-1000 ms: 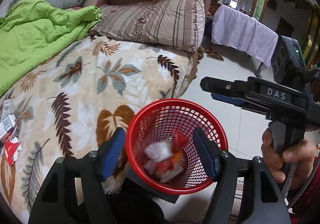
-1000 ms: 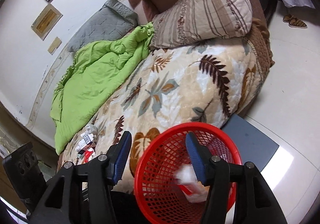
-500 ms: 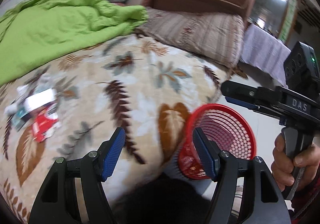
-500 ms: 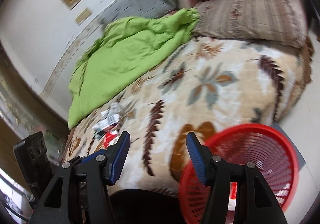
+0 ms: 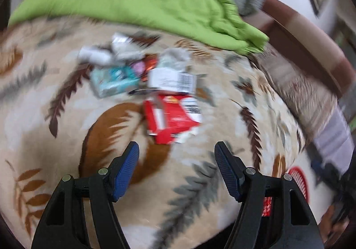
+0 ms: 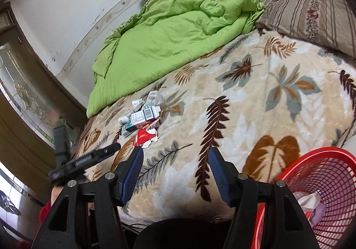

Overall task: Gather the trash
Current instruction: 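Grasp the red plastic strip on the bed with the left tool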

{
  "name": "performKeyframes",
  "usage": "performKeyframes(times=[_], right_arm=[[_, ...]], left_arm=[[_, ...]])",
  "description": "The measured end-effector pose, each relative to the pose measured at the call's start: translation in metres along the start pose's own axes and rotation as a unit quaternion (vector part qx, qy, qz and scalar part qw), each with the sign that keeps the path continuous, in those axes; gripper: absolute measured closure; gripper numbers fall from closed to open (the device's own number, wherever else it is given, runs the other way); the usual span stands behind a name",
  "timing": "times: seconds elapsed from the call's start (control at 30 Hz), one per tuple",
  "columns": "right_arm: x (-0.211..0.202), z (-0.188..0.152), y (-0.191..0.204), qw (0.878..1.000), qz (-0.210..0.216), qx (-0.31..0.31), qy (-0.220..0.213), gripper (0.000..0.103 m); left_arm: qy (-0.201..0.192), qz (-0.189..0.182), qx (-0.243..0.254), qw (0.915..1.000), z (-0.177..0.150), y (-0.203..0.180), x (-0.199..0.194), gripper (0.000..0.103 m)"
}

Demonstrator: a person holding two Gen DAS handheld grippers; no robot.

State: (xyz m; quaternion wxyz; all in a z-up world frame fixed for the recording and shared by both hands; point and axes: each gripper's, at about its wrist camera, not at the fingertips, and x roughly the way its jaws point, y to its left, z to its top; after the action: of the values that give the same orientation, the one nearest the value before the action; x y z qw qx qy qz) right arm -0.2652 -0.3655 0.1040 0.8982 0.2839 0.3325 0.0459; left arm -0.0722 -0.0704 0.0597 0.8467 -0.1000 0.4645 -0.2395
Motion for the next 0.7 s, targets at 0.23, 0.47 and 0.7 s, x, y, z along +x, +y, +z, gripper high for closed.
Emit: performKeyframes(times=[0.23, 0.47, 0.7], right_arm=[[0.010, 0.001, -0.006, 1.000, 0.001, -0.002, 0.008, 0.038], [0.016, 0.001, -0.019, 1.000, -0.003, 0.013, 0.011, 0.038], [0.020, 0.003, -0.015, 1.000, 0.001, 0.010, 0.015, 0.038]], left_arm=[[0.037, -0.063, -0.074, 0.9945, 0.019, 0.027, 0.053, 0.044], [0.049, -0.125, -0.082, 0.9876, 0.028, 0.009, 0.089, 0.081], [0.023, -0.120, -0.025, 0.9921, 0.019, -0.021, 0.067, 0.097]])
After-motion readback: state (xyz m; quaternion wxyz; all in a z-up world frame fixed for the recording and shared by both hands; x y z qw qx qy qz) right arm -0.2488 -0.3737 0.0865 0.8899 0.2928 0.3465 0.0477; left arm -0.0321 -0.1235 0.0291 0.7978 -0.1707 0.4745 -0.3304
